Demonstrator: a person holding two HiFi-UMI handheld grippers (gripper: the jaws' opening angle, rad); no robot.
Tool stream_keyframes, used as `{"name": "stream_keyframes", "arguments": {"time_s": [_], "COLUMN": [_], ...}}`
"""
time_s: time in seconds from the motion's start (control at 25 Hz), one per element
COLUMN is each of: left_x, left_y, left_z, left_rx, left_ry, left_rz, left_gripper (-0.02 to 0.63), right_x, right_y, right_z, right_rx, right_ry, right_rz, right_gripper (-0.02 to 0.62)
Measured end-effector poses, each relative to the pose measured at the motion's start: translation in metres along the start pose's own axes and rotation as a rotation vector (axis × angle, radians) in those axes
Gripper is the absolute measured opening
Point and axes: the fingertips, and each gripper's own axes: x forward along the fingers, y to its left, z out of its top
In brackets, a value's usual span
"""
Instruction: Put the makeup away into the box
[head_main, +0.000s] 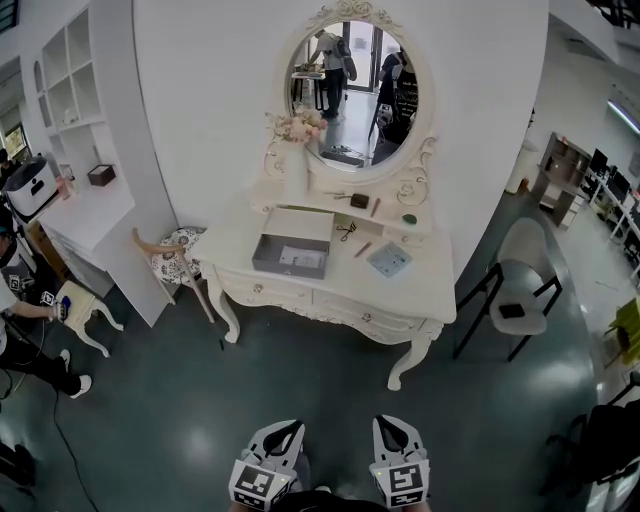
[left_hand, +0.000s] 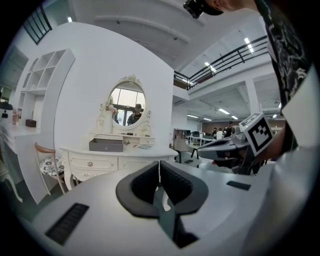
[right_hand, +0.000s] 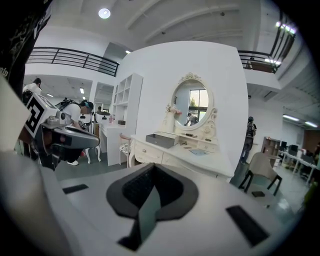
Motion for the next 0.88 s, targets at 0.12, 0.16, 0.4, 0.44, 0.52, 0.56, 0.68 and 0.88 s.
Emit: {"name": "stream_keyframes", "arguments": {"time_s": [0.12, 0.16, 0.4, 0.44, 0.52, 0.56, 0.68, 0.88], "left_x": [0.013, 0.016, 0.041, 0.045, 0.053, 0.057, 0.069, 0.086], "left_y": [0.008, 0.011, 0.039, 0.044, 0.052, 0.056, 0.069, 0.097], "left_z": [0.005, 0.008, 0.015, 0.017, 0.02, 0.023, 0.03, 0.039], "left_rx": [0.014, 0.01, 0.033, 0.034, 0.033, 0.029, 0.04, 0.068], "left_ry": [0.017, 0.021, 0.02, 0.017, 0.01, 0.009, 0.003, -0.008], "left_rz": [-0.003, -0.005, -0.021, -0.025, -0.035, -0.041, -0.063, -0.087], "left_gripper": [0.021, 0.021, 0.021, 0.021, 0.021, 0.021, 0.021, 0.021], "right_x": [0.015, 0.02, 0.05, 0.055, 0.064, 0.069, 0.084, 0.108], "right_y": [-0.006, -0.007, -0.015, -0.017, -0.018, -0.019, -0.022, -0.023], "right_z": [0.004, 0.006, 0.018, 0.021, 0.025, 0.028, 0.035, 0.046], "right_rx": [0.008, 0.009, 0.01, 0.009, 0.009, 0.009, 0.006, 0.004], "right_ry": [0.002, 0.003, 0.001, 0.001, 0.003, 0.003, 0.001, -0.003], "right_rz": [0.001, 0.0, -0.016, -0.02, -0.027, -0.032, -0.049, -0.075], "right_gripper": [0.009, 0.009, 0.009, 0.009, 0.009, 0.009, 0.009, 0.009]}}
